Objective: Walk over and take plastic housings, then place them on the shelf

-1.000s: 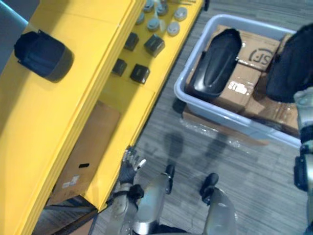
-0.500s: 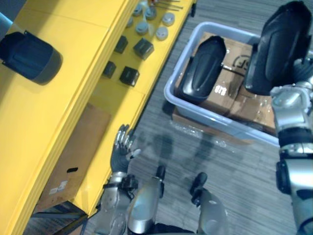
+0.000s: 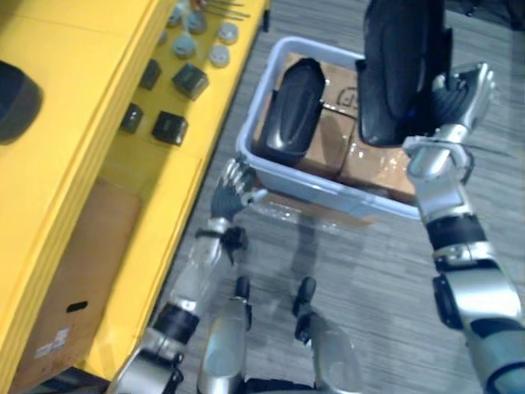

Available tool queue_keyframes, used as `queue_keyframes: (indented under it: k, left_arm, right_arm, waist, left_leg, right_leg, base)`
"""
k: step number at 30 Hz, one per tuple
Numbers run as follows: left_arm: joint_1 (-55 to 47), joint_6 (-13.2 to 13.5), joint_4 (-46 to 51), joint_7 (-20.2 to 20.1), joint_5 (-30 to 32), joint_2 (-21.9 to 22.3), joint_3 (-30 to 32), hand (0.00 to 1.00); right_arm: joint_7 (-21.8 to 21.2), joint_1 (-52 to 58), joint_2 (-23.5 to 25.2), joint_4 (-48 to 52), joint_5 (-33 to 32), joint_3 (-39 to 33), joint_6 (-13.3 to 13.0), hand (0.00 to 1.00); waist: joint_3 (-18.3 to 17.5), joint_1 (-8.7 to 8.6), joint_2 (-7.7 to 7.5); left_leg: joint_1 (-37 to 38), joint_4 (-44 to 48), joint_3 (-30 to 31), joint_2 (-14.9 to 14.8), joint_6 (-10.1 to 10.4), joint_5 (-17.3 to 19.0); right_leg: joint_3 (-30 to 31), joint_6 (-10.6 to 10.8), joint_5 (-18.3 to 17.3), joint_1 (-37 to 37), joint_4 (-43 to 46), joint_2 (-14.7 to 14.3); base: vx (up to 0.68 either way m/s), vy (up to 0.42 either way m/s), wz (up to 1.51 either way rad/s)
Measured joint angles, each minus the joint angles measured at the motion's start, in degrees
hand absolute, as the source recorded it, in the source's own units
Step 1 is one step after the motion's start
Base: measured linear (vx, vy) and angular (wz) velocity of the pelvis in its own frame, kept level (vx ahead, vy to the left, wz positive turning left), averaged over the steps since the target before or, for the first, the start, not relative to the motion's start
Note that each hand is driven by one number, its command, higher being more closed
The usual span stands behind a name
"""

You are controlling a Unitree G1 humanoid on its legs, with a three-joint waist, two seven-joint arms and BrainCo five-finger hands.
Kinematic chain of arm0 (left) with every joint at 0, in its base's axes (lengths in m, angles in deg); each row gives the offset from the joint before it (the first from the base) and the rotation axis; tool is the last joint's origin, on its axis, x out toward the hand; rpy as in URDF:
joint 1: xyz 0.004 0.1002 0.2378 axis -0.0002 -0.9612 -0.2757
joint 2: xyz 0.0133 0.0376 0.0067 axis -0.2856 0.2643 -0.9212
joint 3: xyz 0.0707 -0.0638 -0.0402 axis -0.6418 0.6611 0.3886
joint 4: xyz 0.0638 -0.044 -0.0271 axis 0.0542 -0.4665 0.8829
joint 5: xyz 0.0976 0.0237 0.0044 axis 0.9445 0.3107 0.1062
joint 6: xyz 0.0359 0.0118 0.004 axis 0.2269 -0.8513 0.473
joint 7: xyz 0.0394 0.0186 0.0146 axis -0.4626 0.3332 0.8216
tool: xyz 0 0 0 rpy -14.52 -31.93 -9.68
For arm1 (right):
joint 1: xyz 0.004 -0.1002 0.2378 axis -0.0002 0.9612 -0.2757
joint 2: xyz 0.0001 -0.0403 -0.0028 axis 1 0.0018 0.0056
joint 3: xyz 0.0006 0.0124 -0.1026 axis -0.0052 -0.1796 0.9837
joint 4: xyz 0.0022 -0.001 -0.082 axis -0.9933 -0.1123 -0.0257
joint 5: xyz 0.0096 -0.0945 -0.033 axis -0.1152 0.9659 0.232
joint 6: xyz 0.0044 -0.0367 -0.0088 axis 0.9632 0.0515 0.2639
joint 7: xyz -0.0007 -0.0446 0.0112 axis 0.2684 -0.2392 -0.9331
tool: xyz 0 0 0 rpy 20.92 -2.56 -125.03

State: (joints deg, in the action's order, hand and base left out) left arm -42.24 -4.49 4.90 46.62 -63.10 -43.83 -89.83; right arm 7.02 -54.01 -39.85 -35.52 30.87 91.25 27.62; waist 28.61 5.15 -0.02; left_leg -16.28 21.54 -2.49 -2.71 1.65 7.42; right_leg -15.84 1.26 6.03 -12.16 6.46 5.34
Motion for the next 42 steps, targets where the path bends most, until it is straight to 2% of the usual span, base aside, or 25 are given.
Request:
queue_keyframes:
  k: [3, 5, 7, 10, 13, 17, 22, 35, 38, 42]
  left_arm:
    - [5.81, -0.18, -3.46, 1.44, -0.59, -0.07, 1.59, 0.00]
    - [8.95, -0.88, -5.96, 2.24, -2.72, -0.09, 1.68, 0.00]
    - [10.76, -2.31, -8.94, 3.51, -4.40, 0.45, 1.67, 0.00]
    - [12.61, -2.72, -10.63, 5.37, -4.91, 1.45, 1.70, 0.00]
    - [15.50, -4.52, -12.78, 6.63, -7.13, 1.45, 1.87, 0.00]
    - [17.27, -7.05, -14.98, 6.63, -11.79, 1.69, 3.51, 0.00]
    - [18.31, -8.71, -17.31, 6.08, -15.85, 2.33, 3.51, 0.00]
    - [19.34, -8.93, -18.80, 3.61, -16.27, 3.54, 3.44, 0.00]
    - [19.37, -8.78, -18.79, 2.04, -16.31, 3.87, 3.40, 0.00]
    - [19.38, -8.12, -18.75, 0.18, -17.58, 4.37, 3.35, 0.00]
  right_arm:
    - [-0.01, -0.94, 0.67, 0.90, 0.51, 0.41, -1.01, 1.00]
    - [-0.01, -2.49, 0.68, 1.30, 1.17, 0.79, -1.48, 1.00]
    - [-0.02, -3.79, 1.11, 1.51, 1.86, 2.65, -2.64, 1.00]
    - [-0.02, -4.62, 1.20, 1.95, 3.45, 3.53, -4.26, 1.00]
    - [-0.04, -5.26, 1.40, 1.95, 4.57, 5.08, -5.56, 1.00]
    - [-0.07, -6.05, 2.41, 1.94, 6.12, 6.83, -7.25, 1.00]
    - [-0.09, -6.45, 2.63, 1.94, 6.91, 8.73, -7.69, 1.00]
    - [-0.16, -6.91, 3.23, 1.92, 7.26, 13.85, -9.38, 1.00]
    - [-0.21, -6.85, 3.85, 1.90, 7.30, 14.38, -9.38, 1.00]
    - [-0.27, -6.83, 4.04, 1.78, 7.59, 15.89, -9.44, 1.00]
  waist:
    - [-0.01, -1.04, -0.02]
    - [0.03, -1.53, -0.13]
    - [0.03, -2.86, -0.13]
    - [0.03, -3.24, -0.13]
    - [0.03, -3.97, -0.13]
    - [0.03, -4.69, -0.13]
    - [0.03, -5.14, -0.12]
    - [0.22, -5.69, 0.47]
    - [0.09, -5.69, 0.91]
    - [0.09, -5.64, 2.32]
  left_leg:
    - [-1.18, 0.68, -1.13, -0.29, -0.10, 0.17]
    - [-2.13, 1.06, -1.51, -0.47, -0.14, 0.19]
    - [-2.07, 1.09, -2.58, -0.53, -0.17, 0.20]
    - [-2.15, 1.10, -3.37, -0.57, -0.31, 0.30]
    - [-2.69, 1.36, -3.72, -0.62, -0.33, 0.31]
    - [-3.10, 2.00, -4.43, -0.69, -0.64, 0.53]
    - [-3.46, 2.41, -4.37, -0.62, -0.69, 0.57]
    - [-3.85, 2.53, -4.49, -0.50, -0.72, 0.54]
    - [-3.84, 2.53, -4.48, -0.49, -0.72, 0.54]
    - [-3.81, 2.58, -4.42, -0.38, -0.74, 0.52]
  right_leg:
    - [1.02, -0.11, 0.56, -1.46, 0.00, -0.25]
    - [1.83, -0.10, 1.08, -2.73, 0.01, -0.43]
    - [2.46, -0.03, 1.28, -3.01, 0.06, -0.42]
    - [3.69, 0.02, 1.32, -4.04, 0.77, -0.39]
    - [4.21, 0.01, 1.32, -4.86, 1.17, -0.43]
    - [5.09, 0.01, 1.33, -5.78, 1.96, -0.41]
    - [5.10, 0.02, 1.40, -6.03, 2.01, -0.36]
    - [5.28, -0.04, 1.54, -6.70, 2.29, -0.28]
    - [5.23, -0.04, 1.54, -6.69, 2.29, -0.28]
    - [5.16, -0.04, 1.54, -6.64, 2.32, -0.26]
  base:
    - [-0.04, 0.041, -0.19]
    - [-0.05, 0.029, -0.20]
    - [-0.02, 0.033, -0.16]
    - [-0.01, 0.033, -0.19]
    - [-0.02, 0.019, -0.08]
    - [-0.01, 0.018, -0.10]
    - [0.00, 0.000, 0.00]
    - [0.00, 0.001, 0.00]
    - [0.00, 0.000, 0.00]
    - [0.00, 0.000, 0.00]
